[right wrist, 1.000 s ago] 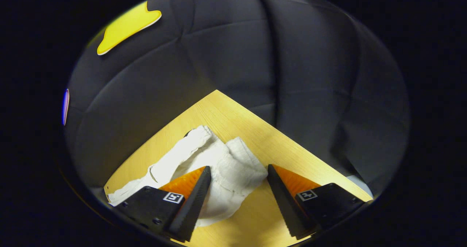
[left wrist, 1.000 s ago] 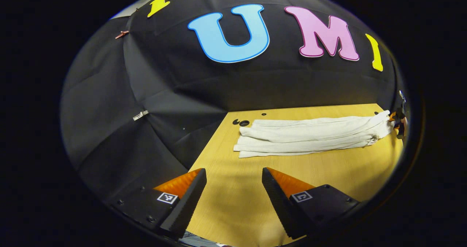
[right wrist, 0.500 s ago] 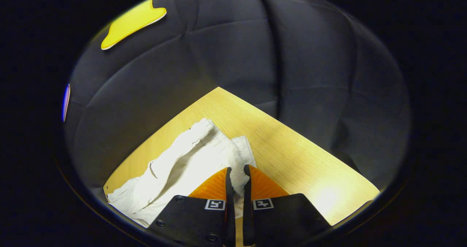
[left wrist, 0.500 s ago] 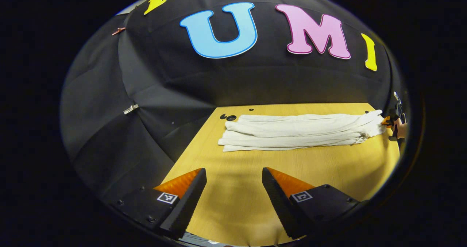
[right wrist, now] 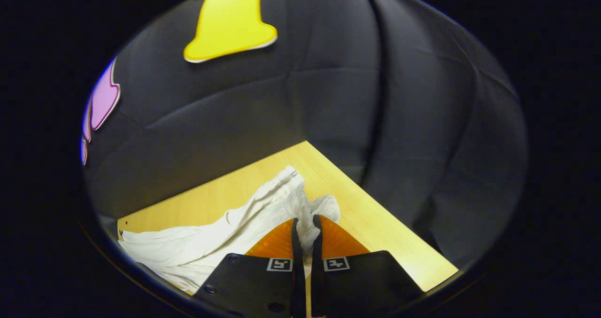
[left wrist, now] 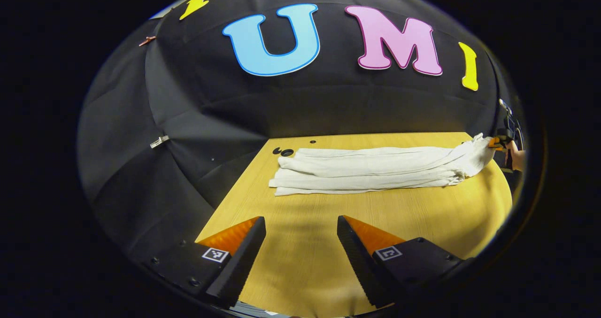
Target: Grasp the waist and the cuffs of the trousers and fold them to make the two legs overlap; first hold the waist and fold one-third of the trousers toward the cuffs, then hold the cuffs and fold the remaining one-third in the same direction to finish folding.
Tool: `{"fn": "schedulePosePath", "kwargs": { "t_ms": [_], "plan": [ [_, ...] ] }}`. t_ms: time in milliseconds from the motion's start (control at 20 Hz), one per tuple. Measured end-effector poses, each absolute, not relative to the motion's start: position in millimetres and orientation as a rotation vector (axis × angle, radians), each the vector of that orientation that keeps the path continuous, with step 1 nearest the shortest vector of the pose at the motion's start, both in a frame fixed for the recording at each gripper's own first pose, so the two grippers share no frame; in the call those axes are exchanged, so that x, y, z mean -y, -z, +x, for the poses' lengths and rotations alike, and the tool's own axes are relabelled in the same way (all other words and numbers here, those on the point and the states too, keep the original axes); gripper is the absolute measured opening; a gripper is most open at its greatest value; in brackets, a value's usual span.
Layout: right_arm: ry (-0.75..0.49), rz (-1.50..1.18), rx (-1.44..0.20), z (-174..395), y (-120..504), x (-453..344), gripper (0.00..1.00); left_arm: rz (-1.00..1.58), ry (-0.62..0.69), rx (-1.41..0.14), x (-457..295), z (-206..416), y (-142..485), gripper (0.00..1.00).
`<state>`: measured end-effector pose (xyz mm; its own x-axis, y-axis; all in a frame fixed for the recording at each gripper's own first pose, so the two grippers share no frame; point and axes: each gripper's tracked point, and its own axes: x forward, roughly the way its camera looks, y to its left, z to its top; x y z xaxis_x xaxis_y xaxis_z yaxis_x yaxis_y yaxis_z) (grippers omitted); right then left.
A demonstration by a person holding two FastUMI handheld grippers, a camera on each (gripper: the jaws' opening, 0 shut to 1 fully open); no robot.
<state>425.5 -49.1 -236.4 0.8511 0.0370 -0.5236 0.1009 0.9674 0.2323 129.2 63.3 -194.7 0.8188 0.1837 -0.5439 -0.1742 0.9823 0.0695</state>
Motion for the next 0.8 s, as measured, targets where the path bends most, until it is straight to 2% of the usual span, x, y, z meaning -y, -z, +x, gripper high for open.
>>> {"fn": "schedulePosePath", "kwargs": {
  "t_ms": [200, 400, 800],
  "plan": [
    [-0.065, 0.144, -0.477, 416.1, 176.6, 8.3, 0.09, 0.013, -0.175, -0.564, -70.4, 125.3, 191.3, 0.98],
    [-0.141, 0.116, -0.413, 376.1, 126.4, -3.7, 0.08, -0.018, -0.171, -0.561, -85.1, 116.6, 193.7, 0.98],
    [-0.301, 0.253, -0.318, 352.8, 104.9, 28.9, 0.08, -0.122, -0.193, -0.581, -111.0, 98.3, 223.3, 0.98]
  ]
}}
